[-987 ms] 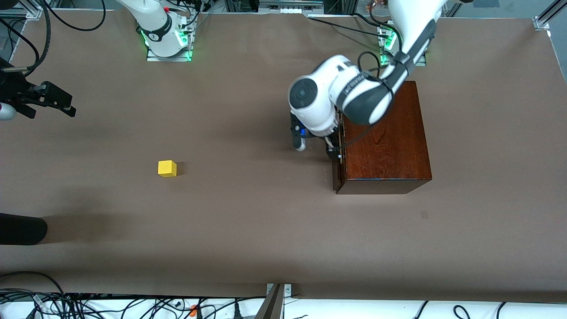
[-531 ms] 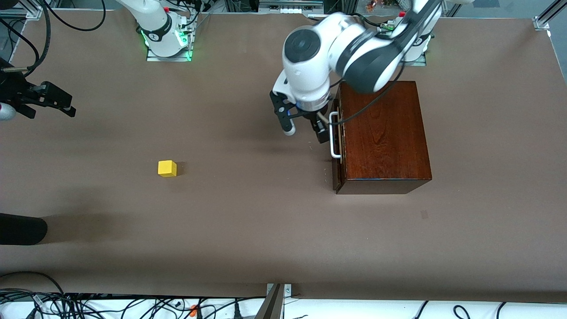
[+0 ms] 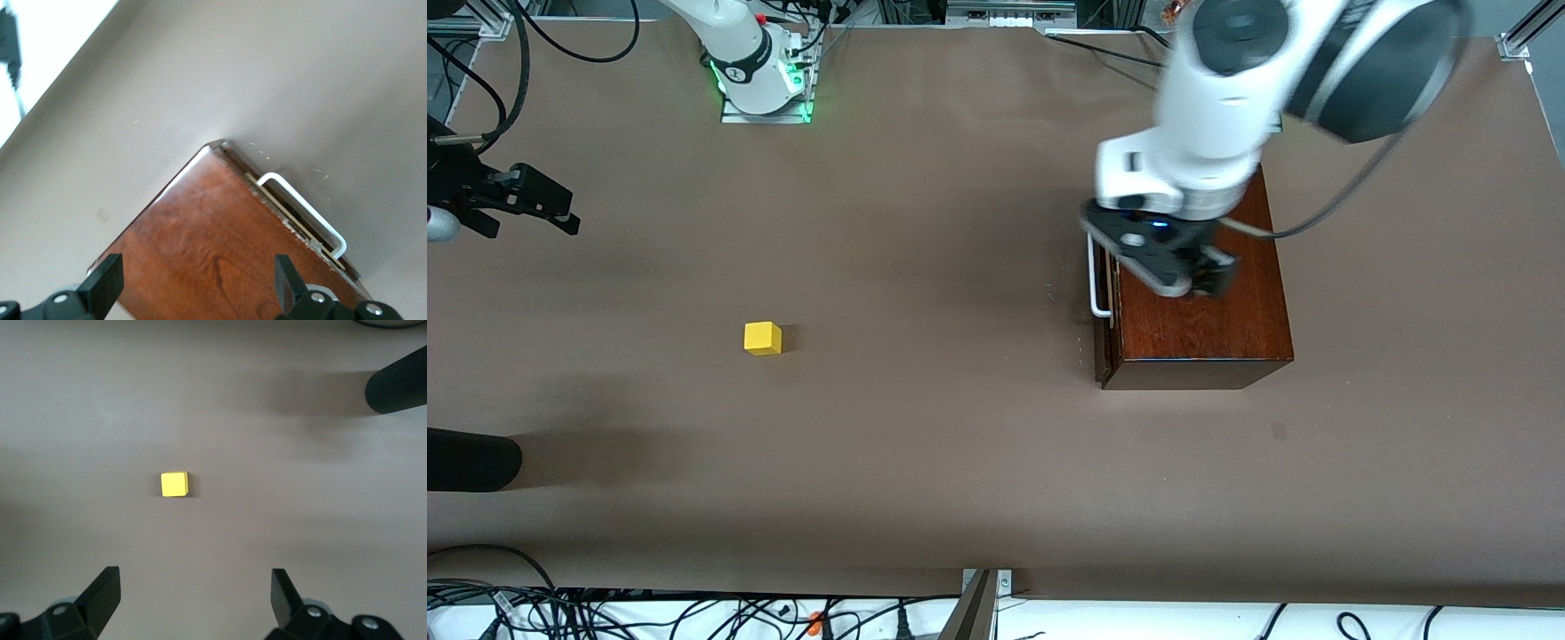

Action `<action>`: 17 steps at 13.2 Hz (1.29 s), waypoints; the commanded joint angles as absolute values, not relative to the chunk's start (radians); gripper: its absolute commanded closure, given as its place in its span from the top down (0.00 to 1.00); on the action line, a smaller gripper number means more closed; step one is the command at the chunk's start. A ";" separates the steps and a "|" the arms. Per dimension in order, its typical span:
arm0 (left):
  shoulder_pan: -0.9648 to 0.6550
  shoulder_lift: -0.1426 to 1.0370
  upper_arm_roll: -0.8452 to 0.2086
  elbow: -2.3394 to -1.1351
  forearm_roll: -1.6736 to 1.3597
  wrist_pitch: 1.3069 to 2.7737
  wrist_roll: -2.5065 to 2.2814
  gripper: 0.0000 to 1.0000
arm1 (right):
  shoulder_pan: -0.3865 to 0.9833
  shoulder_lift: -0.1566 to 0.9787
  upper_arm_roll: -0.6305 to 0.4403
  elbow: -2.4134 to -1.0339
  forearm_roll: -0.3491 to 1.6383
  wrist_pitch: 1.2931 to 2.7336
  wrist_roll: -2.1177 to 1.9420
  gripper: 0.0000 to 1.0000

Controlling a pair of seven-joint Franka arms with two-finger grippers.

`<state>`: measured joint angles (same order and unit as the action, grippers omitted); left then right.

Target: Open drawer, take yellow block, close drawer

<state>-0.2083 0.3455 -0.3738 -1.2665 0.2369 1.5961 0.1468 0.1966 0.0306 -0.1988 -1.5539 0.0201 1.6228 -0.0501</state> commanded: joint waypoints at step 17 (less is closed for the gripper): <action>-0.186 0.037 0.123 -1.577 -0.015 1.578 0.023 1.00 | 0.196 0.035 -0.189 -1.529 0.025 1.603 -0.048 1.00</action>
